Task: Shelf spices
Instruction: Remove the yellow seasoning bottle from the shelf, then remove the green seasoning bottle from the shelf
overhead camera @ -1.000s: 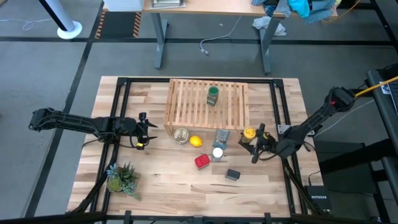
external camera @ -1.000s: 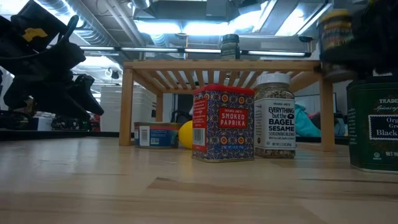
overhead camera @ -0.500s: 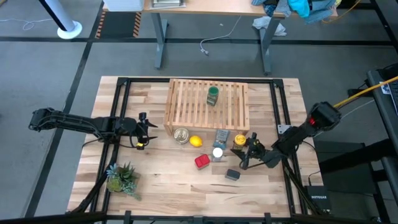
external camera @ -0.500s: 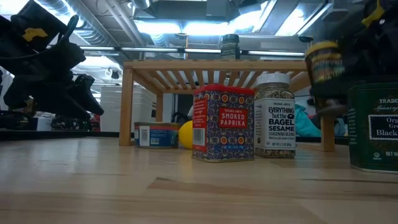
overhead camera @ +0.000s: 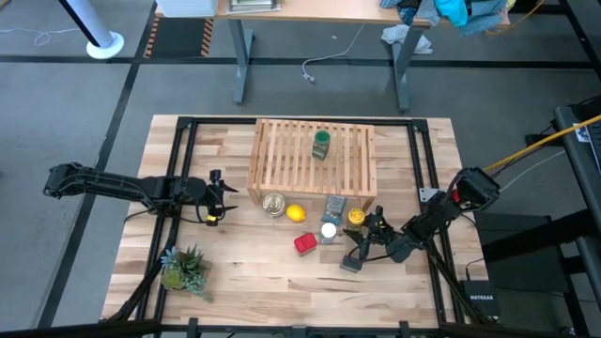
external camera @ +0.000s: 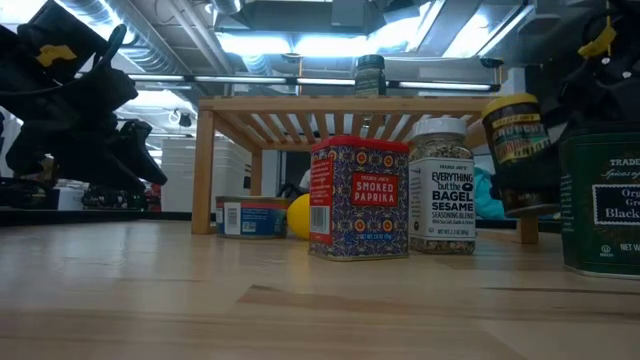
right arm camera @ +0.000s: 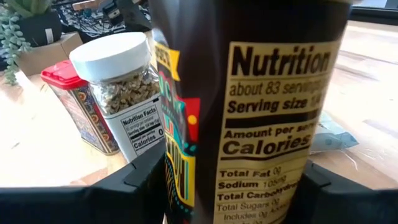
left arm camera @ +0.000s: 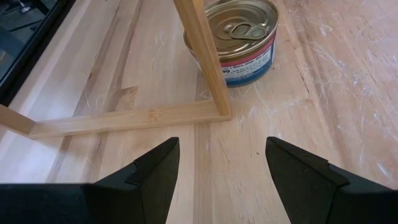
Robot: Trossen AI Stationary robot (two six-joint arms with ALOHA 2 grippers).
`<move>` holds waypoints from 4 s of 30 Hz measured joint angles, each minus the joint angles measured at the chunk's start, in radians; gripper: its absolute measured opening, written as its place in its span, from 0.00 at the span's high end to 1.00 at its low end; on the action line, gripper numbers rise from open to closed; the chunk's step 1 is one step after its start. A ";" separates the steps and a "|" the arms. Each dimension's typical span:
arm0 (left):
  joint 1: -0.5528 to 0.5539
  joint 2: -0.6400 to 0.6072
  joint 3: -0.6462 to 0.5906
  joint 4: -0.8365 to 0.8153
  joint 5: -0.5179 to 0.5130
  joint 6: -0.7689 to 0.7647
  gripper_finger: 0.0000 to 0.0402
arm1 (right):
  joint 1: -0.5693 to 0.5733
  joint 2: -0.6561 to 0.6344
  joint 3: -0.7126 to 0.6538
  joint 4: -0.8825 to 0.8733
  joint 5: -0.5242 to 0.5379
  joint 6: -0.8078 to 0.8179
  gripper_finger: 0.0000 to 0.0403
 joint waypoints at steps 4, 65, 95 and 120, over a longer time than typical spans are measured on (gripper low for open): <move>0.000 0.000 0.000 0.000 0.000 0.000 0.42 | 0.000 0.000 0.000 -0.008 -0.003 0.001 0.43; 0.000 0.000 0.000 0.000 0.000 0.000 0.42 | -0.161 -0.399 -0.001 0.512 0.082 -1.042 0.07; 0.000 0.000 0.000 -0.001 0.000 0.000 0.42 | -1.016 -0.397 0.335 -0.178 -1.066 -0.653 0.07; 0.000 0.000 0.000 0.000 0.000 0.000 0.42 | -1.016 -0.397 0.399 -0.341 -0.998 -0.664 0.50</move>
